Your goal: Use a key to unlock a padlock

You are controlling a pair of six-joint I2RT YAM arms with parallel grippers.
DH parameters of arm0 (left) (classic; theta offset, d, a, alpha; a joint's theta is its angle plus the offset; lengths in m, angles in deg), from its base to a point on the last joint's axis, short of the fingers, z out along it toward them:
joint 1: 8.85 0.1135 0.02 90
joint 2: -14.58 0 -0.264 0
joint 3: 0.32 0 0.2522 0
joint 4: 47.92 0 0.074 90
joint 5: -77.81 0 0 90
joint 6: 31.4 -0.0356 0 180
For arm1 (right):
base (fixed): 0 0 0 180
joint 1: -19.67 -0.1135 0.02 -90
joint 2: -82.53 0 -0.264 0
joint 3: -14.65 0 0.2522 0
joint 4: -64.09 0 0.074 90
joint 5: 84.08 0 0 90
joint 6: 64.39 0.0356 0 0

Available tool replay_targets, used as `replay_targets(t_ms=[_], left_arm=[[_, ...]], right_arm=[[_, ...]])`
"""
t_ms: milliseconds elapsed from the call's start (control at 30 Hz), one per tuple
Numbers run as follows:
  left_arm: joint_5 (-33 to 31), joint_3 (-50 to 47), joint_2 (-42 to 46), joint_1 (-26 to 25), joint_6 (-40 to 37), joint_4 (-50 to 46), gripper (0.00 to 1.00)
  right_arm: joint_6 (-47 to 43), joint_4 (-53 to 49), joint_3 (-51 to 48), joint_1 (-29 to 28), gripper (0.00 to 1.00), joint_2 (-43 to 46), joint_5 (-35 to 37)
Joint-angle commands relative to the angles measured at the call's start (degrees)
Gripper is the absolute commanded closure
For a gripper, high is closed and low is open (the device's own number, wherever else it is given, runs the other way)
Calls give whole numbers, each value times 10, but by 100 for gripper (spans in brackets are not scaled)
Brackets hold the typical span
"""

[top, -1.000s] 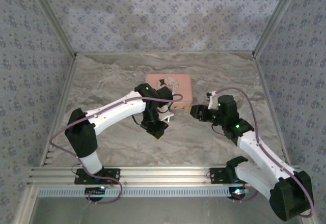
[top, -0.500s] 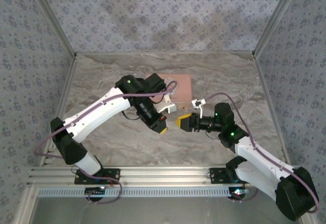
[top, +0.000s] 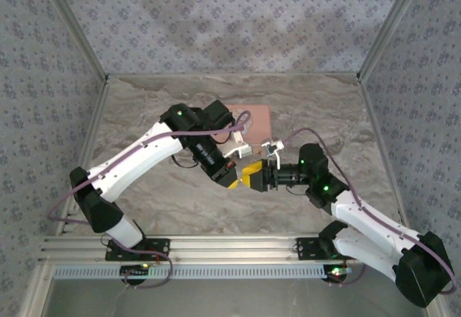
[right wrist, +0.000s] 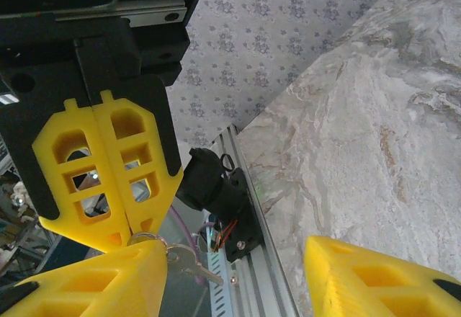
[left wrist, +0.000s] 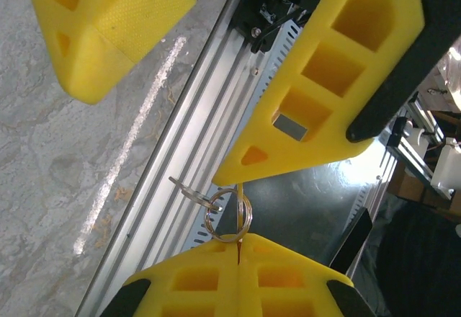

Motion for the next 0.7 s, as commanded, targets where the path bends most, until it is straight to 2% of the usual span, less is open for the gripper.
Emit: replay_targets(t_ms=[0, 200, 400, 667], left_arm=[[14, 11, -6, 2, -11, -4, 100], [12, 9, -9, 5, -12, -6, 100], [17, -5, -6, 13, -8, 5, 100], [25, -4, -5, 14, -8, 9, 100]], right_arm=[[-23, -3, 27, -14, 44, 2, -9], [-27, -19, 28, -18, 43, 15, 11], [-46, -60, 19, -16, 42, 51, 67], [-43, -46, 26, -26, 44, 47, 44]])
